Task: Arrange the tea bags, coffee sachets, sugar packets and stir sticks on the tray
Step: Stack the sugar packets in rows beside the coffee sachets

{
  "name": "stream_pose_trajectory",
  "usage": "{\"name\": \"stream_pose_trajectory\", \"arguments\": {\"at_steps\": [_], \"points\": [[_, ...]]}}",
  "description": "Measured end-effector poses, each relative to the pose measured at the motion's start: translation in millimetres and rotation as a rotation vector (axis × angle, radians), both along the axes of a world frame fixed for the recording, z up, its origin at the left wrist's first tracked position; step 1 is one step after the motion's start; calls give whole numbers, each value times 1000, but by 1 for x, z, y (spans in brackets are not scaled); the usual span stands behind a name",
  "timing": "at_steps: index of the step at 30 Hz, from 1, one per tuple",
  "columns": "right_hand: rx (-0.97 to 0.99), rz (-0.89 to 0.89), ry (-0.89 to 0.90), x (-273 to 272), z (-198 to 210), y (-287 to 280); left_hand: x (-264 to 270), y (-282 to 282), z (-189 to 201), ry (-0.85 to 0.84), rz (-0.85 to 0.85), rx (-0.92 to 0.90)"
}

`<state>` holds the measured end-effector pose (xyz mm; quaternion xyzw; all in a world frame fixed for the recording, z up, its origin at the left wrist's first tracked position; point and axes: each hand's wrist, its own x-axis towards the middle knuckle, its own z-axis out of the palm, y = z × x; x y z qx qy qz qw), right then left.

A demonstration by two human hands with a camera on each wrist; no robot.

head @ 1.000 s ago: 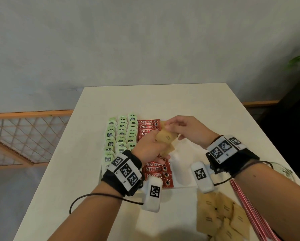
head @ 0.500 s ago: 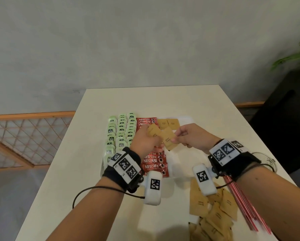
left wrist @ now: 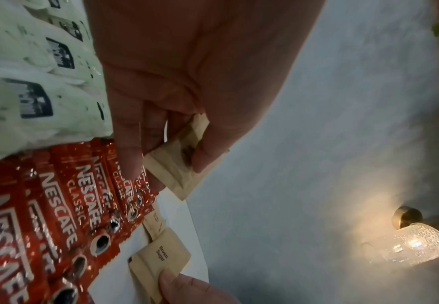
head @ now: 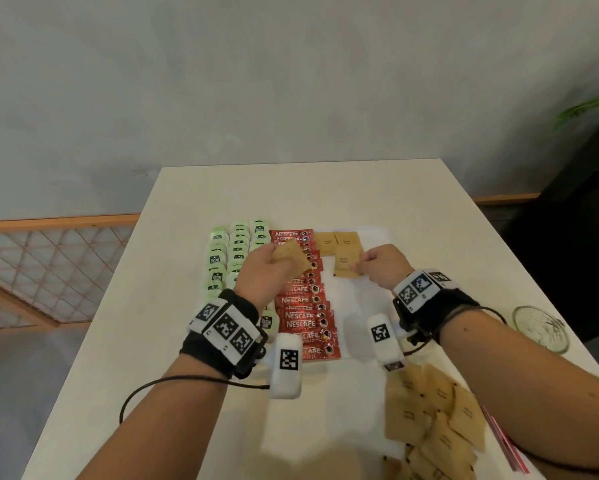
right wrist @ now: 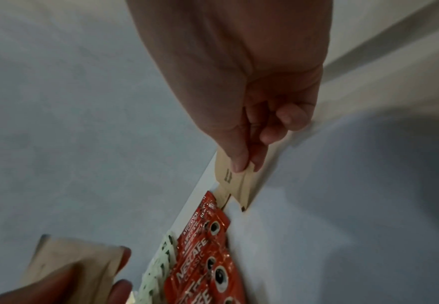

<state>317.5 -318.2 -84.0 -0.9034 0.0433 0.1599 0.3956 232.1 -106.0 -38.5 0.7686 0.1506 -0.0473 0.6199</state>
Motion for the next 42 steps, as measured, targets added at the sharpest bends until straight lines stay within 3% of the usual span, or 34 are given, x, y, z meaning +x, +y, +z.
{"name": "stream_pose_trajectory", "arguments": {"at_steps": [3,9,19,24,27,30,37,39,42], "points": [[-114,19,-25,11,-3,12,4,6,-2,-41,-30,87],[-162,-47,-72,26,-8,27,12,12,-8,-112,6,63],[-159,-55,-86,30,-4,31,16,15,-9,20,115,-153],[142,-65,-174,14,6,26,19,10,-7,57,114,-219],[384,59,-42,-1,21,25,21,-1,-4,56,106,-264],[445,213,22,-10,27,21,26,-18,-2,8,121,-252],[677,-24,-167,8,29,5,51,-45,-2,-127,56,29],[620,-68,-173,20,27,-5,62,-43,-4,-192,24,265],[406,-70,-116,37,14,-22,79,-36,-7,-203,27,790]]}}
